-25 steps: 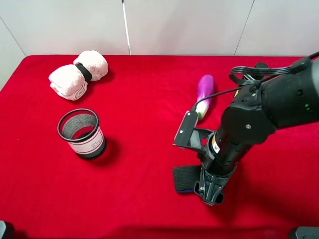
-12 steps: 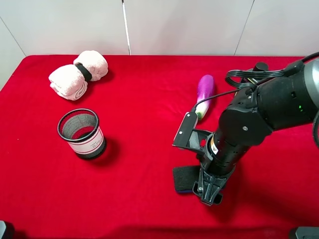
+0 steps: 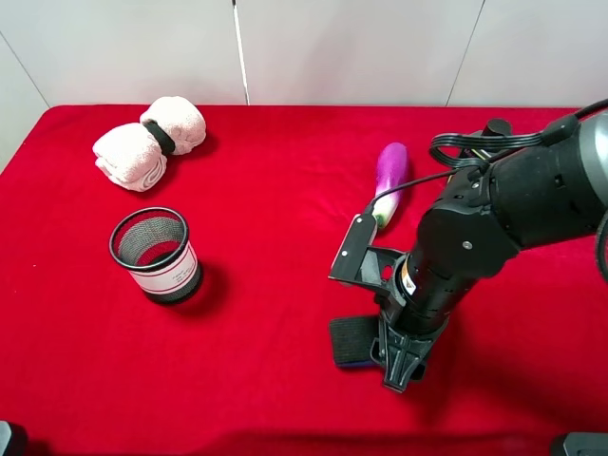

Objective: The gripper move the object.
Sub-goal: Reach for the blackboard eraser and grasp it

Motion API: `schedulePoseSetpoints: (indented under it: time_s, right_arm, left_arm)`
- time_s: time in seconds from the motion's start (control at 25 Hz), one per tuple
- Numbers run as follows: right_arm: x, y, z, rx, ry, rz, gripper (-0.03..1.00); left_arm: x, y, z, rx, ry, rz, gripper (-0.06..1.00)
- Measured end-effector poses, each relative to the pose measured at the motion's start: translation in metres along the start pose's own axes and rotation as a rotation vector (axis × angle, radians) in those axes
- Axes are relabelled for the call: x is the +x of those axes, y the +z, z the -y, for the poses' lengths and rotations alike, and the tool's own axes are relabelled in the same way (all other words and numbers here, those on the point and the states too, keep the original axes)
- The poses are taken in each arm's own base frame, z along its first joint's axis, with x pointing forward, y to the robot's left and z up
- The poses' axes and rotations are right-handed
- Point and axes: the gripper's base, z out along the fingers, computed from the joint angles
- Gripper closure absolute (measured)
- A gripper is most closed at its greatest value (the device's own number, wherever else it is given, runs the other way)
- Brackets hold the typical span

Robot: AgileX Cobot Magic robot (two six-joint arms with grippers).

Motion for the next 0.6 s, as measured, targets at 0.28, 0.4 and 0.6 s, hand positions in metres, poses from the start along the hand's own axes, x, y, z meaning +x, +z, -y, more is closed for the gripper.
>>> schedulePoseSetpoints:
  time_s: [0.28, 0.4, 0.6]
  right_arm:
    - [0.0001, 0.0000, 0.0000, 0.000, 0.000, -0.001, 0.55]
    - [0.0002, 0.0000, 0.0000, -0.001, 0.000, -0.003, 0.55]
    - [0.0007, 0.0000, -0.0002, -0.002, 0.001, -0.008, 0.55]
  left_arm:
    - [0.0000, 0.0000, 0.0000, 0.000, 0.000, 0.000, -0.04]
    - [0.0000, 0.0000, 0.0000, 0.000, 0.000, 0.000, -0.04]
    - [0.0000, 0.0000, 0.0000, 0.000, 0.000, 0.000, -0.04]
